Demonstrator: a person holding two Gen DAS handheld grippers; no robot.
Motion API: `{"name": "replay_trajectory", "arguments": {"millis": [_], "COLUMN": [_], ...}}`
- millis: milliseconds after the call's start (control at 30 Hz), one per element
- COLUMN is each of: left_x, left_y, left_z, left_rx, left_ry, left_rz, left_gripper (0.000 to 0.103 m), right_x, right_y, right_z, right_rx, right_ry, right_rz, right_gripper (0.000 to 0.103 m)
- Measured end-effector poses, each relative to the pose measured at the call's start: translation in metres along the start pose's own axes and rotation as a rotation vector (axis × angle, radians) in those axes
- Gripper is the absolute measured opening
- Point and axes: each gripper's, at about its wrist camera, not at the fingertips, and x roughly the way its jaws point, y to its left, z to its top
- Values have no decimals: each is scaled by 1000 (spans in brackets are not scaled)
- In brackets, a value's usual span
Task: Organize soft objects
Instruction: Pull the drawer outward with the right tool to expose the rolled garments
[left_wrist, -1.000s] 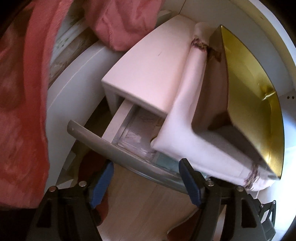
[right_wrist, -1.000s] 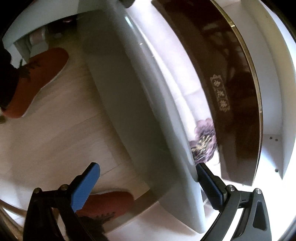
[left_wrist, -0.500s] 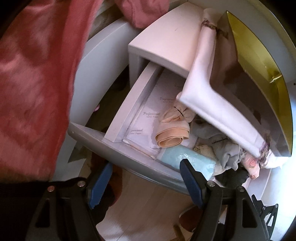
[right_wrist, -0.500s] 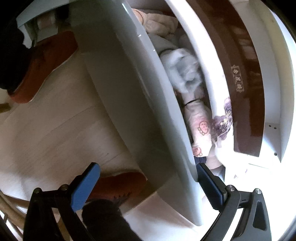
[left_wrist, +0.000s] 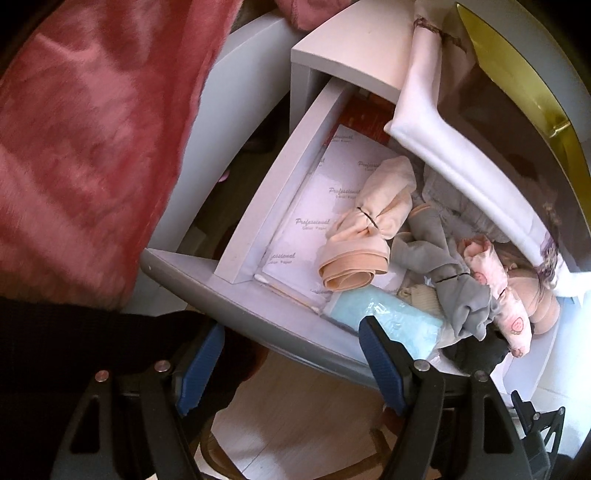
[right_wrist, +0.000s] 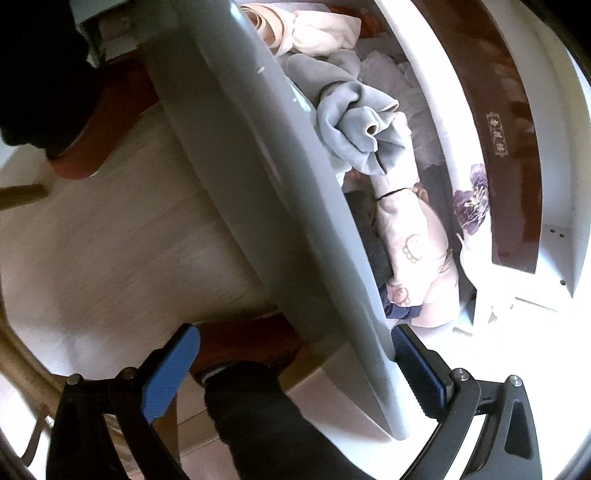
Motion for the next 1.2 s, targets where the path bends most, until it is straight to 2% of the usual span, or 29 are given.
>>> {"name": "replay_trajectory", "arguments": {"millis": [333, 700, 967, 1200], "left_x": [17, 25, 28, 12], "left_y": [-15, -30, -47, -69], "left_z": [8, 30, 49, 52], "left_rx": [7, 19, 32, 88], "left_ry": [32, 66, 129, 81], "left_rz": [21, 51, 15, -21], "left_gripper": [77, 77, 76, 76], "right_x": [11, 14, -4, -5], "right_y": [-13, -24, -32, -56], "right_z": [-20, -20, -15, -13], "right_rx": [-3, -6, 39, 118], "right_ry": [20, 37, 34, 29], "right_rz": [96, 173, 201, 248], "right_gripper": [103, 103, 103, 103]}}
